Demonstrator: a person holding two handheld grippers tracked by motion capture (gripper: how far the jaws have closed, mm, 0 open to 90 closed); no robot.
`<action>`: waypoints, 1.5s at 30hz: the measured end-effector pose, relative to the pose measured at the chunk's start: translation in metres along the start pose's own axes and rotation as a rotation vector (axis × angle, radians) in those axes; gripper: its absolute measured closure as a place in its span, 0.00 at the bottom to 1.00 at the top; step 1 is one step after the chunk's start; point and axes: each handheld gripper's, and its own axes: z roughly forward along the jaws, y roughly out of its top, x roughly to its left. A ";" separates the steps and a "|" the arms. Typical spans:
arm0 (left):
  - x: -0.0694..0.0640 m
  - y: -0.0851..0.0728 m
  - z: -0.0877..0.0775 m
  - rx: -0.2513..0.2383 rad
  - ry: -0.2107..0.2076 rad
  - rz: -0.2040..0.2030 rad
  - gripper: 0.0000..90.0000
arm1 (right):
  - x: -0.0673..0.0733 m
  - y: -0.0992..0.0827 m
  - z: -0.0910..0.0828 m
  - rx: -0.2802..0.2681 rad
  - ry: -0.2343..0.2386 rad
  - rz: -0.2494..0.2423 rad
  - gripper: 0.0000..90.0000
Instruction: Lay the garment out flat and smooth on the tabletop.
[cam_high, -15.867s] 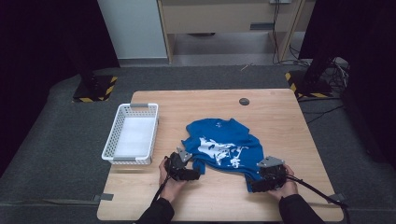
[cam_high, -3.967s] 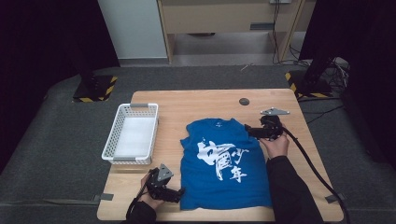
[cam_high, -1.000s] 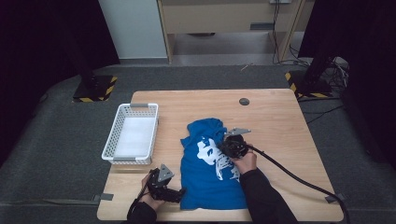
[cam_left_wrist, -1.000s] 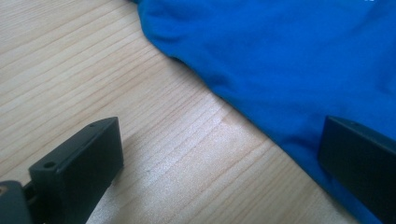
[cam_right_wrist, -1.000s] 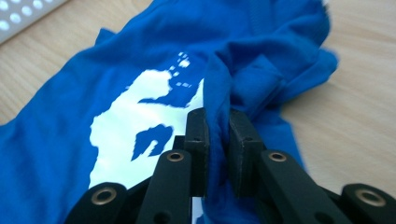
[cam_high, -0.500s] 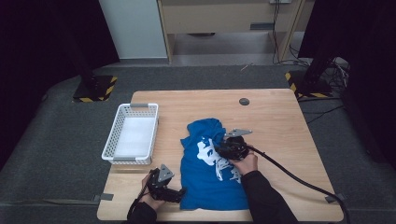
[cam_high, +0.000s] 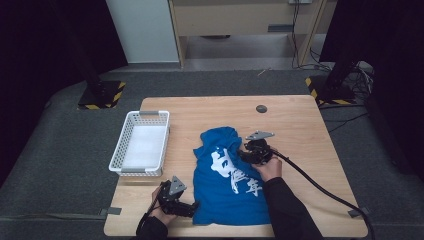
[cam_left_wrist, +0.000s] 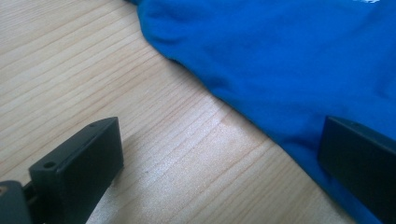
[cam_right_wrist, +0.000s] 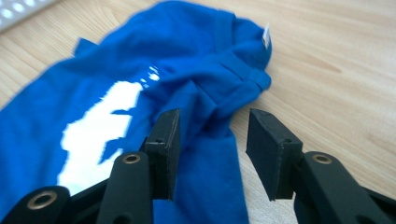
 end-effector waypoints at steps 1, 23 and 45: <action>0.000 0.000 0.000 0.000 0.000 0.000 0.00 | -0.002 -0.001 0.003 0.007 -0.003 0.002 0.61; -0.001 0.001 0.000 0.008 0.006 -0.005 0.00 | -0.009 -0.014 0.009 0.113 -0.045 0.031 0.95; -0.001 0.001 0.000 0.007 0.007 -0.006 0.00 | -0.005 -0.011 0.007 -0.011 0.020 0.057 0.66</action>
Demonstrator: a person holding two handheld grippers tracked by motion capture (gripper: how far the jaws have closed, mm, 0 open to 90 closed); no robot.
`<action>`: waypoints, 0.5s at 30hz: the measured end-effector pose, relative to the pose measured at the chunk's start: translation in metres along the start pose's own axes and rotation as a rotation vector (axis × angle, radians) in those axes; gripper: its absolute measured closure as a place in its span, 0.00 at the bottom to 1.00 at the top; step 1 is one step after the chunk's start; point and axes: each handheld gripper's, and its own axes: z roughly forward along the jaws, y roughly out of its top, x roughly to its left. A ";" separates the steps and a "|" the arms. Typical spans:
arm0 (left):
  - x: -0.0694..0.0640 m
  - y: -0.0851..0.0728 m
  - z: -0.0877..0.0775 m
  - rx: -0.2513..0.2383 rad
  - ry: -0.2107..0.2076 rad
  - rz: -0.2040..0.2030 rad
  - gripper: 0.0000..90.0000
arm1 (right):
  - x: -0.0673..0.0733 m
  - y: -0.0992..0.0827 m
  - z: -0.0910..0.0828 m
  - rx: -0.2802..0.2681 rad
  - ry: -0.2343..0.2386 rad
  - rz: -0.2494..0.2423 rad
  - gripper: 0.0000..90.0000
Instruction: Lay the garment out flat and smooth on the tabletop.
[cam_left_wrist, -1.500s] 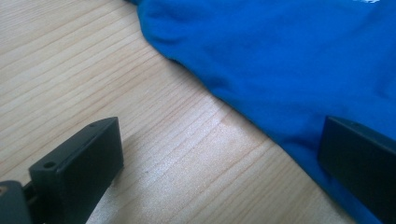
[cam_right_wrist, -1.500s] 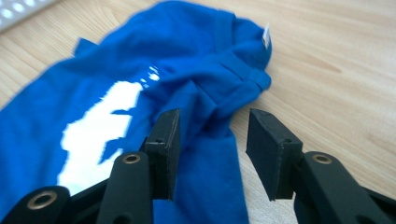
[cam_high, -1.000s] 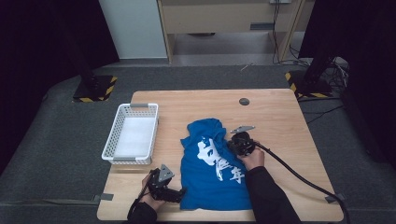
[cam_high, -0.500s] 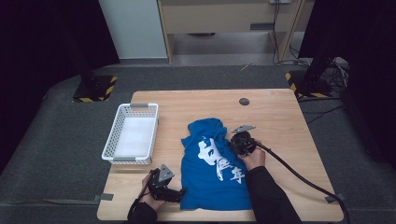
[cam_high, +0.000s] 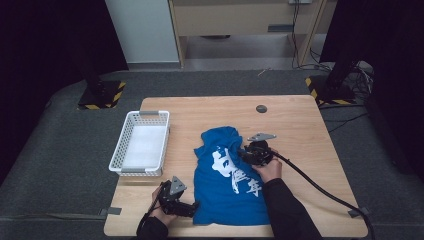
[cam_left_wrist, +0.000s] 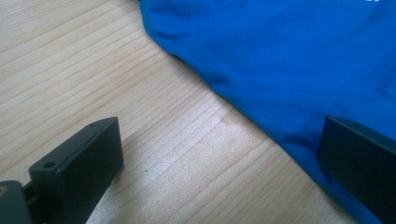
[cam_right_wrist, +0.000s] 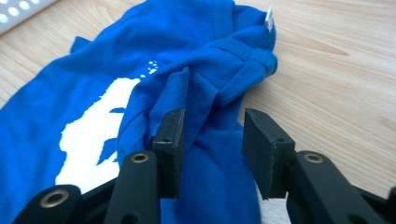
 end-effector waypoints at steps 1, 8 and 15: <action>0.000 0.000 0.000 0.000 0.000 0.000 0.00 | 0.001 0.000 0.000 -0.004 0.009 0.003 0.66; 0.000 0.000 0.000 0.000 0.001 0.000 0.00 | 0.004 0.000 -0.001 -0.030 0.051 0.018 0.66; 0.000 0.000 0.000 -0.001 0.000 0.000 0.00 | 0.010 0.001 -0.001 -0.041 0.058 -0.002 0.67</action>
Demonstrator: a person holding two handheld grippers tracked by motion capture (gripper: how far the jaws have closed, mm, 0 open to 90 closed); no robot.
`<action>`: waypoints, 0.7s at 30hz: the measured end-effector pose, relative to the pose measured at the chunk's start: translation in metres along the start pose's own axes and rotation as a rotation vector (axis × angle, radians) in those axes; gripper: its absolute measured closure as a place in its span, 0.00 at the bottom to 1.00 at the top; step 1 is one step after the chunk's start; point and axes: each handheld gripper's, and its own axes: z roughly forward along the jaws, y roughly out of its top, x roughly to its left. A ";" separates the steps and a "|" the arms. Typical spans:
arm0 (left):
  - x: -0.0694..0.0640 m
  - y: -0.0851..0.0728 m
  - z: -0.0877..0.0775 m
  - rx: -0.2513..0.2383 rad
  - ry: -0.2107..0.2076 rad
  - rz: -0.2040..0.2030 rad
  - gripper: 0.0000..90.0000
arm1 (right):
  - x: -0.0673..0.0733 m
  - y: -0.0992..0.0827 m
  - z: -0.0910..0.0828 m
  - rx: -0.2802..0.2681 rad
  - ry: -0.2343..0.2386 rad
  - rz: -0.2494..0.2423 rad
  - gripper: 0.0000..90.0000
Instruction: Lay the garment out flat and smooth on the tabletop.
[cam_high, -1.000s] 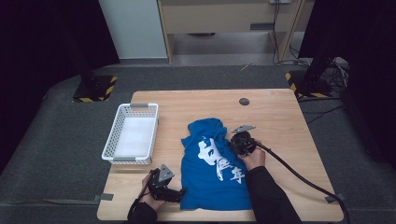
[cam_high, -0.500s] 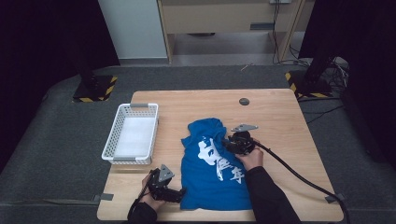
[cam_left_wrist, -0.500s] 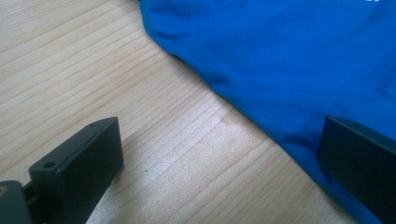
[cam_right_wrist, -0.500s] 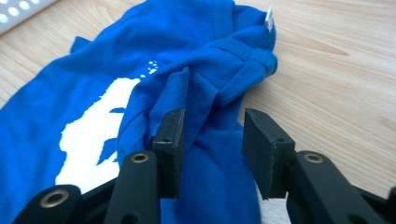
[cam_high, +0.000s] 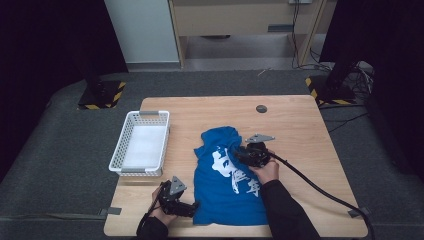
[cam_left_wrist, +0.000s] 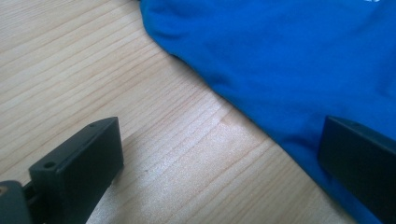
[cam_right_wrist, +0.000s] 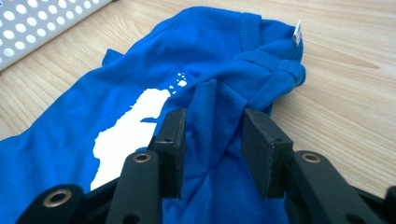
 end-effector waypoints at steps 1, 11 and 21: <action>0.000 0.000 0.000 0.000 0.000 0.000 0.00 | 0.000 0.000 0.001 0.002 -0.001 0.002 0.69; 0.000 0.000 0.000 -0.001 0.000 0.000 0.00 | 0.001 0.000 0.015 0.042 0.027 0.035 0.88; 0.000 0.000 0.000 -0.001 0.000 0.000 0.00 | 0.001 0.006 0.006 0.039 0.032 0.039 0.98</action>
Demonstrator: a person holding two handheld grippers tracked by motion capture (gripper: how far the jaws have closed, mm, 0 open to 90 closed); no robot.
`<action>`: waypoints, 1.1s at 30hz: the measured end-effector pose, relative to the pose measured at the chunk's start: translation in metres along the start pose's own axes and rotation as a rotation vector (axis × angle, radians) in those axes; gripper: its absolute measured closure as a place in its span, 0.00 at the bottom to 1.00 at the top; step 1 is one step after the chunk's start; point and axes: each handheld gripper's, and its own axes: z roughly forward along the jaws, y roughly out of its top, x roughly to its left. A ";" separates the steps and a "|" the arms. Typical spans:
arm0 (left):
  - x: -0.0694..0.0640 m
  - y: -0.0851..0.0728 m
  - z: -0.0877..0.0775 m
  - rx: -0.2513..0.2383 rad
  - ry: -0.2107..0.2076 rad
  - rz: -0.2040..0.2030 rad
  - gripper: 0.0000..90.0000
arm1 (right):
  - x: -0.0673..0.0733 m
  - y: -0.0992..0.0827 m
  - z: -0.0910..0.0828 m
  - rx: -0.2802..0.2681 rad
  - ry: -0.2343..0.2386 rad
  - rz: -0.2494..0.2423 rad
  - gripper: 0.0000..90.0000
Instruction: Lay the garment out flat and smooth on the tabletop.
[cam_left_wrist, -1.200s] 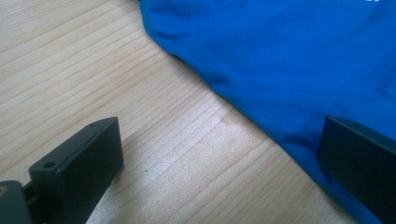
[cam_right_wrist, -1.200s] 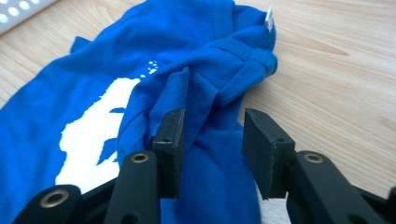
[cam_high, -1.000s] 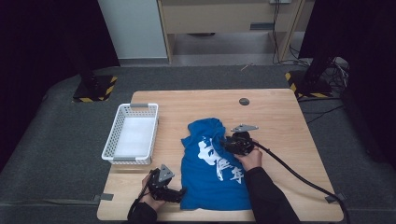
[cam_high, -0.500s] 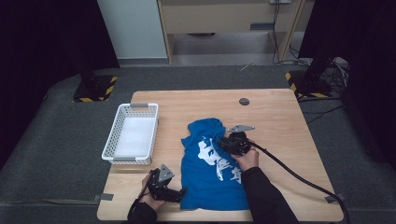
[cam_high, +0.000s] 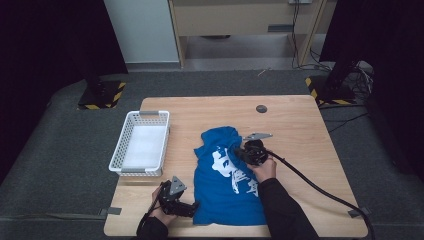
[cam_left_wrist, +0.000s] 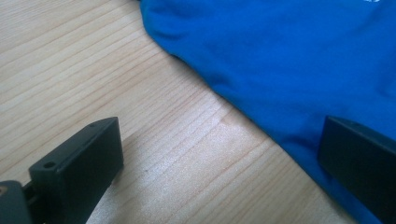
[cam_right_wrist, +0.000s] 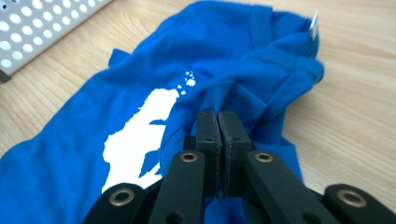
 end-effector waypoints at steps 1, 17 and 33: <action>0.000 0.000 0.000 0.000 0.000 0.000 0.00 | 0.000 0.001 -0.002 -0.003 -0.004 -0.003 0.98; 0.000 0.000 0.000 0.001 0.001 -0.001 0.00 | -0.042 0.044 -0.081 -0.131 -0.263 -0.001 0.98; 0.000 0.000 0.000 0.000 0.001 -0.001 0.00 | -0.101 0.010 -0.053 -0.011 -0.492 0.089 0.79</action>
